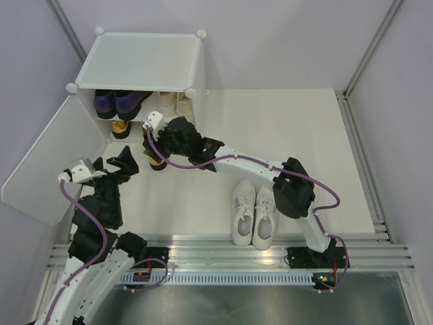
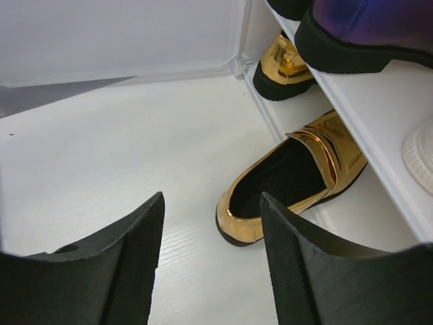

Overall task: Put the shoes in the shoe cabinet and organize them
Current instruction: Place the shoe in the shoe cabinet.

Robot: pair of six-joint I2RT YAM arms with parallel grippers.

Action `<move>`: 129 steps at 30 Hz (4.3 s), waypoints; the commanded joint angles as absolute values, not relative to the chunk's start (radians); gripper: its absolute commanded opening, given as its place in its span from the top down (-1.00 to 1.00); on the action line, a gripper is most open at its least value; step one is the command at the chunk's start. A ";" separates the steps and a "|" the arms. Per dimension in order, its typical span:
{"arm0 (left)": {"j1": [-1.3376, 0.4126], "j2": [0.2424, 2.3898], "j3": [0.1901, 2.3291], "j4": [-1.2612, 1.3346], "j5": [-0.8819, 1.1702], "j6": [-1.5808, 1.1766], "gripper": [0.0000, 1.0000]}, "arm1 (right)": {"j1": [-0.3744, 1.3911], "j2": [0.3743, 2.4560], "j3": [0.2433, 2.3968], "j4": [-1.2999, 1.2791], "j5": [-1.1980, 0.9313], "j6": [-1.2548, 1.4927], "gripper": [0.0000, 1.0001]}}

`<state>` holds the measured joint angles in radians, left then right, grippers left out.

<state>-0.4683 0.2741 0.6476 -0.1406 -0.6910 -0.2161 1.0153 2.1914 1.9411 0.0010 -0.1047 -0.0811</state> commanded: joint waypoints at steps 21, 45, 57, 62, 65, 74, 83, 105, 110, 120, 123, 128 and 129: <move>-0.465 0.682 0.726 -0.250 -0.482 -0.077 -0.99 | 0.956 1.126 0.835 0.212 0.072 0.159 -0.49; -0.137 1.394 0.914 -0.268 0.006 -0.129 -0.99 | 0.851 0.675 0.526 0.167 0.241 0.373 -0.57; -0.095 1.588 1.006 -0.321 -0.092 -0.100 -0.99 | 0.851 0.681 0.523 0.167 0.247 0.374 -0.57; -0.095 1.641 1.023 -0.288 -0.083 -0.074 -0.84 | 0.853 0.678 0.519 0.167 0.265 0.373 -0.57; -0.095 1.677 1.040 -0.291 -0.084 -0.058 -0.74 | 0.851 0.675 0.517 0.167 0.273 0.371 -0.57; -0.080 1.697 1.029 -0.233 -0.143 -0.064 -0.55 | 0.851 0.687 0.515 0.166 0.282 0.368 -0.57; -0.072 1.606 1.011 -0.213 -0.227 -0.049 0.60 | 0.851 0.686 0.515 0.166 0.285 0.367 -0.57; -0.003 1.686 1.255 -0.204 -0.181 0.161 0.81 | 0.851 0.719 0.518 0.166 0.284 0.364 -0.57; 0.038 1.666 1.174 -0.059 -0.137 0.181 0.73 | 0.851 0.736 0.522 0.166 0.285 0.367 -0.57; 0.072 1.704 1.158 0.067 -0.048 0.178 0.69 | 0.851 0.776 0.526 0.172 0.298 0.362 -0.57; 0.086 1.706 1.138 0.120 -0.023 0.163 0.68 | 0.851 0.784 0.526 0.172 0.302 0.360 -0.57; 0.095 1.738 1.140 0.164 -0.032 0.144 0.67 | 0.851 0.801 0.528 0.173 0.311 0.356 -0.57; 0.094 1.744 1.143 0.164 -0.034 0.144 0.64 | 0.851 0.802 0.528 0.173 0.313 0.356 -0.57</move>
<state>0.0711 1.7329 1.1217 -0.0345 0.0059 0.1486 0.8532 0.7940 0.5175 0.1436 0.2905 0.3626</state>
